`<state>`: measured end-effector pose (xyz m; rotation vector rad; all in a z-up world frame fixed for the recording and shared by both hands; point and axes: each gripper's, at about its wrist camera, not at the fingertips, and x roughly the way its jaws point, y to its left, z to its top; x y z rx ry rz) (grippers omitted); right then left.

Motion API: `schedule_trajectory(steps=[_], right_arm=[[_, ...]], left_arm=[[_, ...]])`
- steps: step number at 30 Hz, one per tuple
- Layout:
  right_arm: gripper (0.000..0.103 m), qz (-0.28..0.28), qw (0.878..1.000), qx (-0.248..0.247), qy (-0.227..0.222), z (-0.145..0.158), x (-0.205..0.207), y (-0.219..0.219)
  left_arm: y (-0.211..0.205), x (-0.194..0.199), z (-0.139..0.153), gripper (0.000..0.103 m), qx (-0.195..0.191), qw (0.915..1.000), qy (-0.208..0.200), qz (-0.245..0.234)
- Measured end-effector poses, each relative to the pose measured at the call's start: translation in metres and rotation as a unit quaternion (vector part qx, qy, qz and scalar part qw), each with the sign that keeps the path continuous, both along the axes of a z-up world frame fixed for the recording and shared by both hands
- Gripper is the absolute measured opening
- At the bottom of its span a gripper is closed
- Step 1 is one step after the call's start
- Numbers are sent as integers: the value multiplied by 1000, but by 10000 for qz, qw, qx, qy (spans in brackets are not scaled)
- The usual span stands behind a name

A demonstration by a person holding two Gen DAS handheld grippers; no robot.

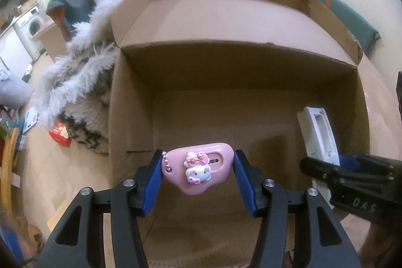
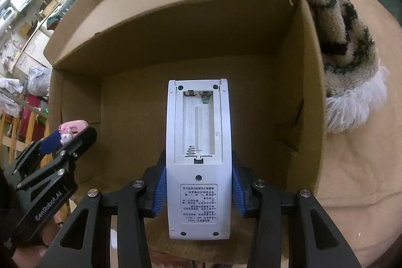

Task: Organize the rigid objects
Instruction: 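Carry the keychain and remote into the box and open both tools to release them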

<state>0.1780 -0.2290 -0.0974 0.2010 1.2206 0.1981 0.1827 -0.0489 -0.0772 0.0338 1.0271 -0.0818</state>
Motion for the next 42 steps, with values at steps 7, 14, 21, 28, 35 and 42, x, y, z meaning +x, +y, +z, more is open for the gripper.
schedule_trajectory(steps=[7,14,21,28,35,42], right_arm=[[46,-12,9999,-90,77,-4,1,3],[46,-4,9998,-80,159,-6,9,14],[55,-29,10000,73,-33,3,12,9],[67,-150,9992,-24,-361,18,9,1],[94,-203,9979,-291,-540,21,5,4],[103,-303,9964,79,-786,40,-7,-9]], left_arm=[[0,8,-12,51,137,9998,166,49],[-4,9,-15,61,1,9999,152,-47],[0,5,-8,91,-261,9996,102,-47],[4,2,3,91,-331,9994,60,-49],[4,-7,16,92,-314,9995,42,-23],[10,-28,37,92,-213,9997,-129,41]])
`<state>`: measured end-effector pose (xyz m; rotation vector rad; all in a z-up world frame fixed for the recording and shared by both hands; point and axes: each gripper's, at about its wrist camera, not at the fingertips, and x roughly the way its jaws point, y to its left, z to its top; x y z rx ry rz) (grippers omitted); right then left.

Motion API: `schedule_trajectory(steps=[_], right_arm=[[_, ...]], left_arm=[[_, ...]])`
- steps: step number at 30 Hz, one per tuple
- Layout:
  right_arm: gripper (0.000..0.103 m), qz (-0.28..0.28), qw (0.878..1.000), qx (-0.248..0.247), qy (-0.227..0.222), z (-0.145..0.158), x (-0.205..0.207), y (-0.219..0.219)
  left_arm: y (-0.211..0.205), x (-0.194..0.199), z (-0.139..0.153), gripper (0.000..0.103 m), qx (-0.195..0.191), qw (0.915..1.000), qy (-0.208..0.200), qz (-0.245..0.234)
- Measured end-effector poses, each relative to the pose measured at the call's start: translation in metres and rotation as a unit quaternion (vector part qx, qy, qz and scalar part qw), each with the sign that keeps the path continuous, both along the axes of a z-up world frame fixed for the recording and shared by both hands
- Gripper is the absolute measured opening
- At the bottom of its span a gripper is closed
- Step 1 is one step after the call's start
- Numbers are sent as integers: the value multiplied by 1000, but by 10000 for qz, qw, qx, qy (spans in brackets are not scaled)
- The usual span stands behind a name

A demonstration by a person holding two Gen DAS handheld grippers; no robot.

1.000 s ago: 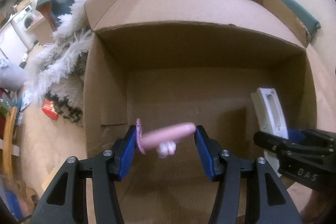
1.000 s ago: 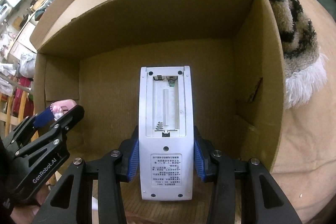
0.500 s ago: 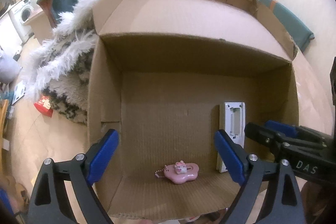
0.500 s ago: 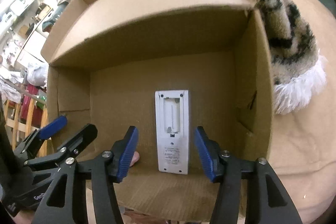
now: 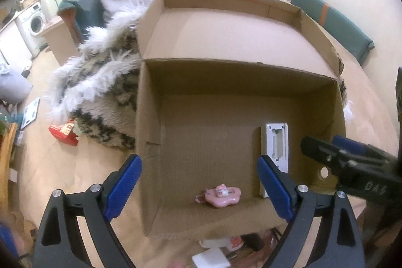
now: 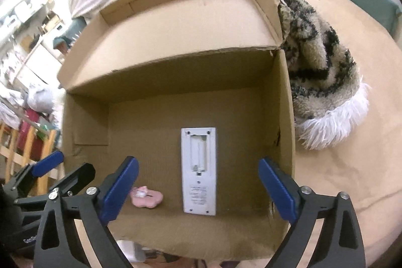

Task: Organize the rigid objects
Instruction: 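Grasp the white earbud case with the left tool while the right tool grasps the black battery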

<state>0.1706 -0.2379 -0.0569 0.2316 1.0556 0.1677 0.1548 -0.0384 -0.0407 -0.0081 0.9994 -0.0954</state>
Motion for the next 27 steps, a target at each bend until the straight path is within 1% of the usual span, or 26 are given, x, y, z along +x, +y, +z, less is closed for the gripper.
schedule_trajectory(steps=[3,7,11,14,17,19,21,22,23,24,27], right_arm=[[103,72,10000,45,-53,7,-8,1],[103,207,9994,-167,-225,20,-24,7],[103,412,9979,-397,-320,29,-43,12],[103,424,9982,-271,-335,33,-59,9],[103,348,9985,-202,-371,34,-74,3],[103,296,9989,-186,-320,30,-85,-3],[103,196,9994,-157,-221,23,-94,-11],[103,147,9997,-146,-160,19,-98,-15],[103,79,9999,-132,-66,13,-101,-20],[103,8,9999,-108,28,8,-103,-24],[103,-234,9993,51,286,-4,-106,-37]], left_arm=[[6,-11,3,92,-6,10000,36,18],[15,-25,10,92,-94,9999,116,15],[31,-39,21,92,-146,9997,57,160],[44,-49,26,92,-182,9994,28,292],[57,-59,20,92,-279,9987,72,431],[66,-67,9,92,-297,9981,65,535],[70,-69,-6,92,-195,9974,326,616],[74,-68,-11,92,-307,9961,475,682],[77,-67,-12,92,-531,9945,552,717],[78,-67,-13,92,-581,9941,561,727],[73,-67,-14,92,-375,9956,515,690]])
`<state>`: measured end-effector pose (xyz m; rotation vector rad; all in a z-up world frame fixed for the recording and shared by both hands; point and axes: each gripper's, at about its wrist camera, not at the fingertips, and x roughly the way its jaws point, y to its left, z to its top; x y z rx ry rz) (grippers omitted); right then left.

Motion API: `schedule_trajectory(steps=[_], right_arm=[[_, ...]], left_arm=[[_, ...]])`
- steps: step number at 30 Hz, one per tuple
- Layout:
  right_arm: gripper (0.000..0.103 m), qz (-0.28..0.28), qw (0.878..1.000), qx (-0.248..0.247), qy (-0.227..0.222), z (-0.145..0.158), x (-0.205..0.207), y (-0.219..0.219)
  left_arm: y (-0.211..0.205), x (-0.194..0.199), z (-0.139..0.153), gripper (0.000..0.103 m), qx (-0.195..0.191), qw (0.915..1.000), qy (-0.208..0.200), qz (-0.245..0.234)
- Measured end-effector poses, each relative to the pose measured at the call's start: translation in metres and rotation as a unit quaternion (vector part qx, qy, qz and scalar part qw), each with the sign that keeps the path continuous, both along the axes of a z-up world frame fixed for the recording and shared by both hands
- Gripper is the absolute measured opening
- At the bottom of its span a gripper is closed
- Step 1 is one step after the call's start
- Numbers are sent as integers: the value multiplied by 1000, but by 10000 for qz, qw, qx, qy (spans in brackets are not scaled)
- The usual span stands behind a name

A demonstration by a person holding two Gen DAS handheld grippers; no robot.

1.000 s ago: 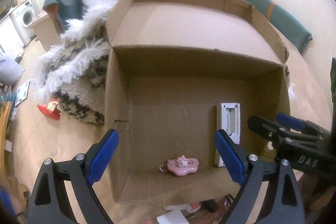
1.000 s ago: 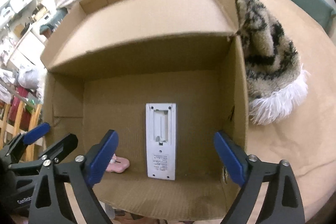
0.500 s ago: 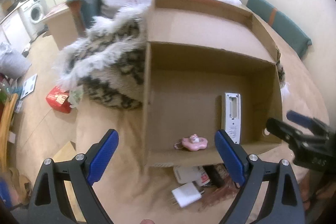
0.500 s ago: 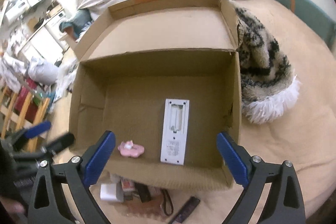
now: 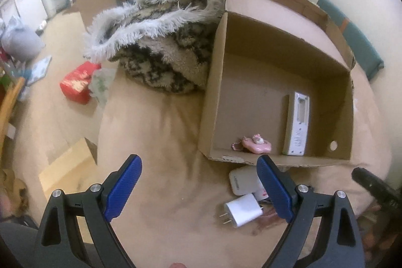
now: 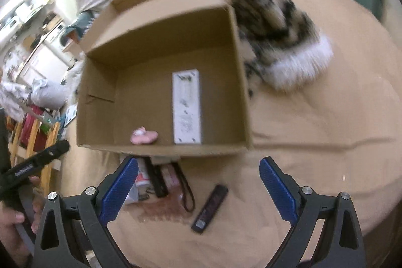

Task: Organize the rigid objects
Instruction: 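Grasp the white earbud case with the left tool while the right tool grasps the black battery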

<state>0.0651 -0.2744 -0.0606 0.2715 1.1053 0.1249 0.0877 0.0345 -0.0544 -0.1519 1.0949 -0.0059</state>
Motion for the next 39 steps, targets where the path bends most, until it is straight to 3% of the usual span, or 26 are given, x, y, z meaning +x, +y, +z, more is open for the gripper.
schedule_trajectory(steps=[11,15,19,21,23,26,29,35,39], right_arm=[[103,-121,9987,203,461,-19,1,4],[103,-204,9980,186,577,-25,3,1],[103,-246,9972,216,679,-30,5,1],[103,-193,9975,133,666,-31,4,3],[103,-160,9977,67,660,-32,5,5],[103,-149,9971,21,742,-37,5,5],[103,-147,9965,23,824,-41,6,6],[103,-172,9956,255,888,-44,7,7],[103,-265,9912,626,1138,-57,6,0]], left_arm=[[-27,5,-29,91,-93,9978,535,-392],[-49,8,-37,91,110,9958,601,-683],[-75,17,-59,90,-149,9902,978,-982],[-78,23,-70,77,-135,9898,1094,-900],[-76,31,-78,70,-158,9909,1150,-680],[-74,35,-84,70,-343,9892,1274,-645],[-77,33,-90,69,-274,9881,1354,-680],[-70,35,-94,36,-221,9884,1394,-568],[-60,39,-95,22,-198,9892,1416,-311]])
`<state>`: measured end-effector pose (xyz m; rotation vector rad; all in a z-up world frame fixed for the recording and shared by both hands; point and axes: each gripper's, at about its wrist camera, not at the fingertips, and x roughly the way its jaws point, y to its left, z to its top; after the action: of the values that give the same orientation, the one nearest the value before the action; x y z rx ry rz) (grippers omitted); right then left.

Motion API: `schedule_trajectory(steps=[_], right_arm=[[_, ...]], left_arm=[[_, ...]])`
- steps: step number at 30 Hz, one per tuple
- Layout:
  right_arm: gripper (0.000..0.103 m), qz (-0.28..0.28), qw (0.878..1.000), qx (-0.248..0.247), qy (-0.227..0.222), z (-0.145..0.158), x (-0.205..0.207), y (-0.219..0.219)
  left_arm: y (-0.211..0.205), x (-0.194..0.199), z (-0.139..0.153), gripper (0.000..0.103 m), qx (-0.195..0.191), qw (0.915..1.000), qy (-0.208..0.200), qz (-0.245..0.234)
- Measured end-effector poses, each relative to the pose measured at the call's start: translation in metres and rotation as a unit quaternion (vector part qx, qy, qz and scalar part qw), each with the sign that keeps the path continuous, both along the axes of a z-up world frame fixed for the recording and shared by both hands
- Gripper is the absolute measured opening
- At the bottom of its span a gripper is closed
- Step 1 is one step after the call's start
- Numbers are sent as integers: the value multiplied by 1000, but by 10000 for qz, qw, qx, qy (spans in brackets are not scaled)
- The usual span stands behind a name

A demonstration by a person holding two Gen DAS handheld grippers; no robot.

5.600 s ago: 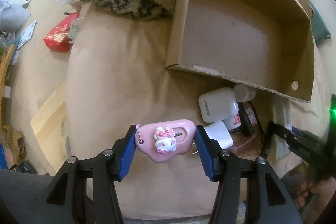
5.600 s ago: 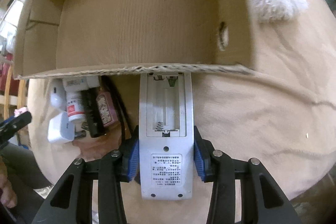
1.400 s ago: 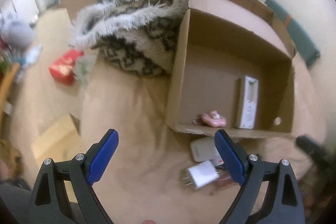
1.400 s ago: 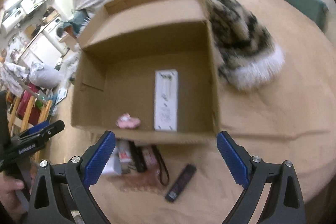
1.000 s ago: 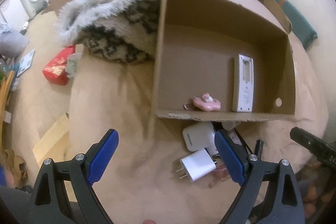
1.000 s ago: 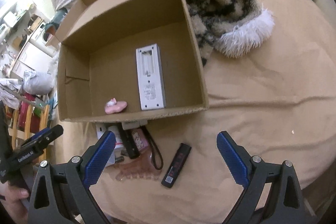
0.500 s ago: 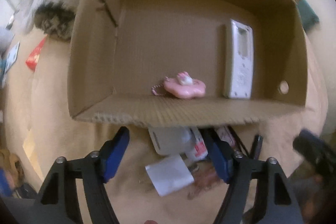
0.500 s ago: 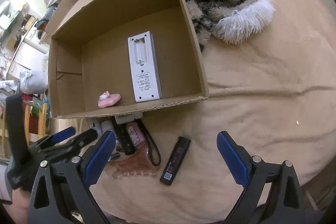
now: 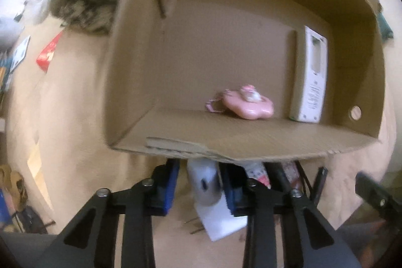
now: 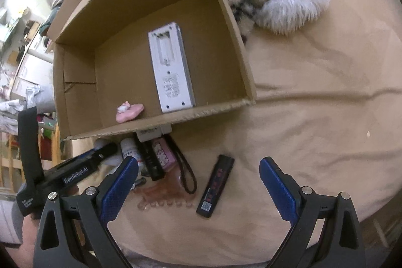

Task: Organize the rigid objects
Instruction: 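Grasp the white earbud case with the left tool while the right tool grasps the black battery, then lower the earbud case and battery into the box and open both tools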

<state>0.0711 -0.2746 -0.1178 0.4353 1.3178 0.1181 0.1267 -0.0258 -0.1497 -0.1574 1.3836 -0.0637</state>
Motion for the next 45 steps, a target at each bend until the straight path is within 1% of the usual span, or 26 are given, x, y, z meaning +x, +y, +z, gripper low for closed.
schedule_trajectory(steps=[1,3,5,6,7,9,11,13,15,16,18,20,23,25,27,30,32,35,37,41,43,45], right_arm=[[103,-24,9999,138,83,-4,-1,-2],[88,-71,9989,345,302,-15,-2,-6],[57,-114,9970,469,608,-27,-4,-9],[49,-138,9961,476,736,-33,-4,-9],[37,-127,9956,435,816,-37,-4,-8],[36,-15,9959,208,884,-42,-5,-3],[36,78,9956,-14,934,-47,-5,3],[36,144,9946,-85,1028,-56,-3,9],[30,236,9937,-254,1065,-61,1,14],[27,281,9934,-342,1055,-62,2,16],[25,301,9938,-390,995,-61,3,17],[20,294,9943,-572,853,-55,4,18],[20,250,9942,-779,700,-48,9,17],[20,288,9940,-701,794,-52,12,19],[20,371,9926,-777,856,-58,14,23],[20,449,9907,-904,910,-65,18,30],[20,470,9902,-943,912,-66,20,32],[20,504,9904,-966,848,-65,20,38],[20,561,9903,-1016,769,-63,18,42],[20,602,9910,-1037,603,-54,8,49],[20,601,9921,-998,463,-41,0,46],[20,583,9932,-956,320,-32,-5,48]], left_arm=[[2,1,-2,22,-62,10000,53,31],[-1,1,-5,20,-116,9999,82,-29],[-8,1,-6,19,-51,9998,61,-158],[-11,0,-7,19,-33,9997,84,-214],[-16,-1,-10,19,-22,9996,126,-258],[-20,-1,-13,19,60,9994,145,-319],[-19,0,-12,19,46,9994,158,-300],[-16,0,-11,19,145,9993,167,-286],[-11,0,-11,19,107,9993,209,-279],[-7,0,-10,19,51,9994,215,-265],[-3,0,-10,19,155,9994,196,-245],[-3,0,-10,19,230,9994,159,-222],[-1,-2,-9,19,294,9992,174,-230],[-1,-2,-12,19,388,9988,195,-233],[-2,-1,-16,19,452,9984,226,-258],[-17,3,-24,19,626,9971,189,-380],[-25,2,-27,19,726,9962,149,-451],[-30,1,-28,19,774,9958,106,-485],[-31,-3,-24,19,756,9960,39,-481],[-25,-15,-16,19,570,9979,34,-320],[-23,-21,-9,19,620,9975,-62,-342],[-16,-30,5,19,704,9966,-205,-367]])
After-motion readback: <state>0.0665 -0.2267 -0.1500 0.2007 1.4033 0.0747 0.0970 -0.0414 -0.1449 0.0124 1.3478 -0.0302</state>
